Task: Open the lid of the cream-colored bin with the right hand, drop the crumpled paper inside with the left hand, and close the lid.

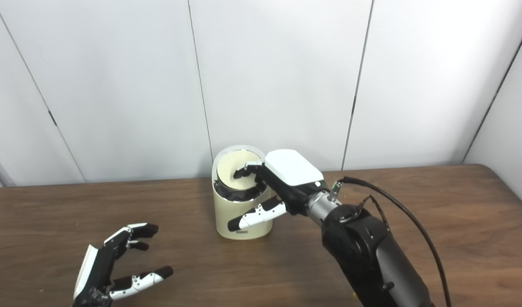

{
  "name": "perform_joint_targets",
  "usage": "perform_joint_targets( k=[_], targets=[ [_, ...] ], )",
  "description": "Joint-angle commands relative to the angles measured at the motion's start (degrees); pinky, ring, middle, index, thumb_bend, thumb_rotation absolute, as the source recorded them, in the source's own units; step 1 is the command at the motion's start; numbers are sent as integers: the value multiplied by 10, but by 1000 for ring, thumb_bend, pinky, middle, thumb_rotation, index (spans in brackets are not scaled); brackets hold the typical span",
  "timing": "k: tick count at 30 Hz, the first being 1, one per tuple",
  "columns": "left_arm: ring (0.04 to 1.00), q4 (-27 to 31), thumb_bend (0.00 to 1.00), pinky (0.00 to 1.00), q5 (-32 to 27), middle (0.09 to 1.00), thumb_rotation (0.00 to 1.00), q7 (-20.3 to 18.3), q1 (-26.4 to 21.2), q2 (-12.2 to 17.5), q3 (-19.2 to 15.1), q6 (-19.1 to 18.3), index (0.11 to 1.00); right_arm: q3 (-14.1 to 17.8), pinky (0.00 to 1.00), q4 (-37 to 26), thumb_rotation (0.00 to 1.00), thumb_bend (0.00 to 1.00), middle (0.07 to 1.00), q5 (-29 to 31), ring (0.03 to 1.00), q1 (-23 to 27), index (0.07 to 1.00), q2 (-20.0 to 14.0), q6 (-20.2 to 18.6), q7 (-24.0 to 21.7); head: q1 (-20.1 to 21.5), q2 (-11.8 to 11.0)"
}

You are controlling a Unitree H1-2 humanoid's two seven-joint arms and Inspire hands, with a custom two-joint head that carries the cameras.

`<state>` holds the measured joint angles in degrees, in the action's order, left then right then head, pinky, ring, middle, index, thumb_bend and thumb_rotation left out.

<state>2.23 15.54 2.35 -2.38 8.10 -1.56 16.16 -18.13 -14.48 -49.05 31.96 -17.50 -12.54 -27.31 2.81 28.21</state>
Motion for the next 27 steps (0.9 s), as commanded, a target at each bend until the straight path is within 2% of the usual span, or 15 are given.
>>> perform_joint_targets(
  k=[1, 12, 17, 27],
  targets=[
    [729, 19, 944, 635, -7, 712, 237, 4, -8, 3, -2, 6, 680, -1, 746, 3, 759, 1000, 779, -4, 791, 21, 765, -4, -5, -11, 1, 1],
    [724, 23, 951, 627, 2, 711, 267, 5, -9, 2, 0, 0, 682, -9, 712, 7, 764, 1000, 746, -11, 752, 27, 734, -7, 1, -16, 1, 1],
    [722, 20, 950, 620, -1, 712, 267, 5, -10, 3, 0, 3, 681, -22, 732, 5, 800, 1000, 750, -30, 751, 35, 737, -14, -5, -44, 1, 2],
    [716, 17, 948, 614, -3, 706, 257, 6, -12, 3, 0, 9, 679, -50, 758, -6, 862, 1000, 760, -87, 761, 53, 732, -19, -33, -135, 2, 3]
  ],
)
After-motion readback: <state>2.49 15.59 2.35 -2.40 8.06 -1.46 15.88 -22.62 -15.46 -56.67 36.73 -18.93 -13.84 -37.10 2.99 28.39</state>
